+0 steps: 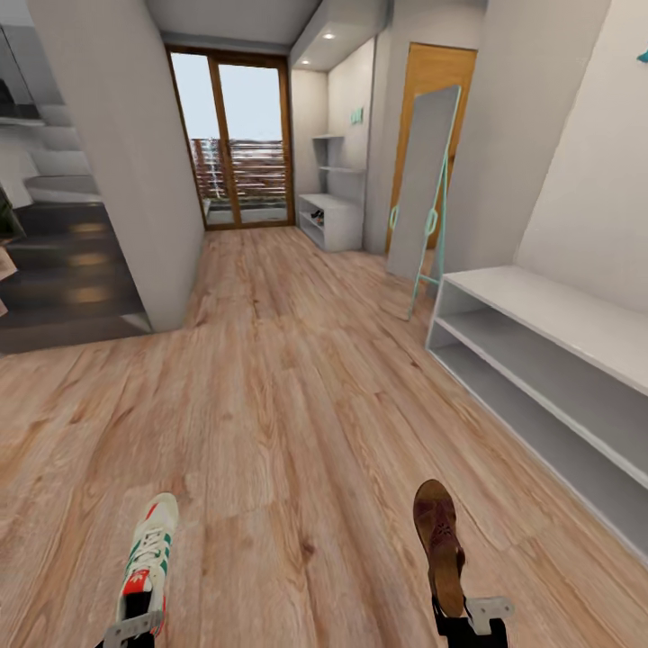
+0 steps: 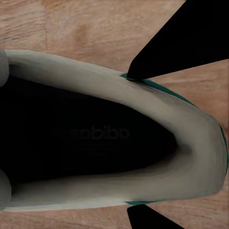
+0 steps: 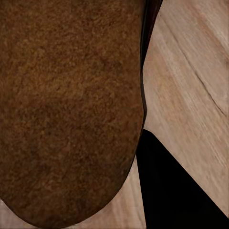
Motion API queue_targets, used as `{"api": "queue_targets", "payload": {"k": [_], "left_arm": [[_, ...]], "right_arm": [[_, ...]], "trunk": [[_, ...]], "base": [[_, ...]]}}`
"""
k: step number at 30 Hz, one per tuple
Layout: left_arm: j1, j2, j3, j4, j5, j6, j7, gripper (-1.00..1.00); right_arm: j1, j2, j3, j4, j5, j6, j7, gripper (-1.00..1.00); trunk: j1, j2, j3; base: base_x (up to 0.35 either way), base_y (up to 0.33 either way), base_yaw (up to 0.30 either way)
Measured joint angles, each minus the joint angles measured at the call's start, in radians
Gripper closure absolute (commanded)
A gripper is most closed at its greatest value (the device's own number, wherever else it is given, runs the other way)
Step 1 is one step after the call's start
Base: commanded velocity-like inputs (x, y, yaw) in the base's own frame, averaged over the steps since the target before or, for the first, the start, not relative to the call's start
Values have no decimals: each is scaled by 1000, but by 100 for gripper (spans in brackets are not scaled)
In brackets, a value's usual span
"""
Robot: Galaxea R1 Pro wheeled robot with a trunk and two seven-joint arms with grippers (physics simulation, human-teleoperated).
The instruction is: Pick up the two gym shoes and the two sandals from the corridor floor and place them onto the hallstand (shoe rack) in the corridor, making sure they are on the rack and not on the floor. Arrange them so the two gym shoes are next to each other and the two sandals are next to each other.
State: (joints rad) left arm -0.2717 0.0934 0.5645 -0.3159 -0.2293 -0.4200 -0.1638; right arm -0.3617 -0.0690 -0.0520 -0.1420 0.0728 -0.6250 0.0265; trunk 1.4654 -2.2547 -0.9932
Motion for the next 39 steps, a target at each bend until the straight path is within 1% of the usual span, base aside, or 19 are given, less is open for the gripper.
{"api": "queue_targets", "payload": {"k": [1, 4, 17, 27, 39], "left_arm": [[0, -7, -3, 0, -2, -1, 19, 100], [0, -12, -5, 1, -2, -1, 30, 100], [0, -13, -4, 2, -1, -3, 34, 100], [1, -13, -4, 3, -1, -3, 34, 100], [1, -13, -4, 3, 1, -4, 34, 100]], "right_arm": [[0, 0, 0, 0, 0, 0, 0, 100], [0, 0, 0, -1, 0, 0, 0, 100], [0, -4, 1, 0, 1, 0, 4, 100], [0, -12, 1, -1, 2, 0, 6, 100], [0, -11, 3, 2, 3, 1, 5, 100]], "trunk": [[0, 0, 0], [0, 0, 0], [0, 0, 0], [0, 0, 0], [0, 0, 0]], "base": [[340, -132, 278], [340, -138, 279], [338, -137, 257], [338, -107, 21], [338, -67, 0]]}}
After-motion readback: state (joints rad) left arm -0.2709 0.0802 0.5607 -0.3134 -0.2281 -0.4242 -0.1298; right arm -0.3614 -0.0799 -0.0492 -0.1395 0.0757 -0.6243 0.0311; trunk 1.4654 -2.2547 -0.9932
